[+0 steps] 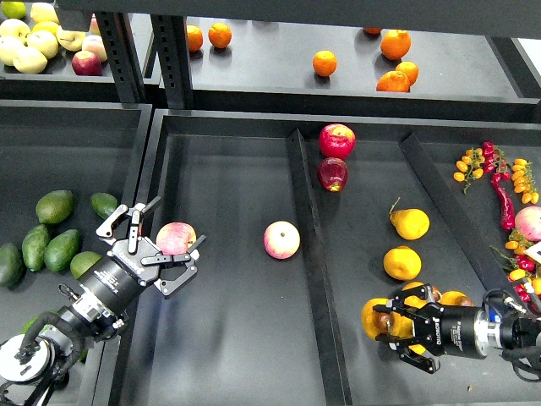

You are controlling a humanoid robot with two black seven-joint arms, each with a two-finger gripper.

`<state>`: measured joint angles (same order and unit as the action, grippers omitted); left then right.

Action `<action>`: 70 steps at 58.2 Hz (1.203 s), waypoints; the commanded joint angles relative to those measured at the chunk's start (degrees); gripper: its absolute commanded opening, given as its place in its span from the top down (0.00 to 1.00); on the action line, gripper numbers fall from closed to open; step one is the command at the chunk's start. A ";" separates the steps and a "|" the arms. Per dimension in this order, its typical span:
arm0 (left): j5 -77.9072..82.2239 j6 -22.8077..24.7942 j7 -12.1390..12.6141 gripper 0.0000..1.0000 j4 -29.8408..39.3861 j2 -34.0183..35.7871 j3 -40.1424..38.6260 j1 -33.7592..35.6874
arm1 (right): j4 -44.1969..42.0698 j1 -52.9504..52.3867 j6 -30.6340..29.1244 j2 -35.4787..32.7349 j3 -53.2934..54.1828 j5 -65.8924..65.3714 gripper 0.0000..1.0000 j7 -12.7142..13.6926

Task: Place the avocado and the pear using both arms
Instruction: 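Carry the fruit with the right gripper into the yellow fruit bin, then open the right gripper to release the fruit and lift away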

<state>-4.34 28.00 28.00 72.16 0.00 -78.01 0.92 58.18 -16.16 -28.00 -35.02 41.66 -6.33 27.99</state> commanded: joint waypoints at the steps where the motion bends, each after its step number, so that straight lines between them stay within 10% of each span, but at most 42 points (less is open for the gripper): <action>1: -0.06 0.00 0.00 0.00 -0.01 0.00 -0.04 -0.13 | -2.90 0.07 0.00 2.50 0.00 -0.96 0.76 0.01; 27: 0.03 0.00 0.00 0.00 -0.01 0.00 -0.04 -0.39 | -8.79 0.51 0.00 6.55 1.23 -5.88 0.72 0.01; 70: 0.20 0.00 0.00 0.00 -0.01 0.00 -0.04 -0.83 | -8.35 0.86 0.00 5.58 1.32 -6.32 0.38 0.01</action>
<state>-4.14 28.00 28.00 72.17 0.00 -78.03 0.17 49.74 -15.28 -28.00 -28.89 42.98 -12.67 28.00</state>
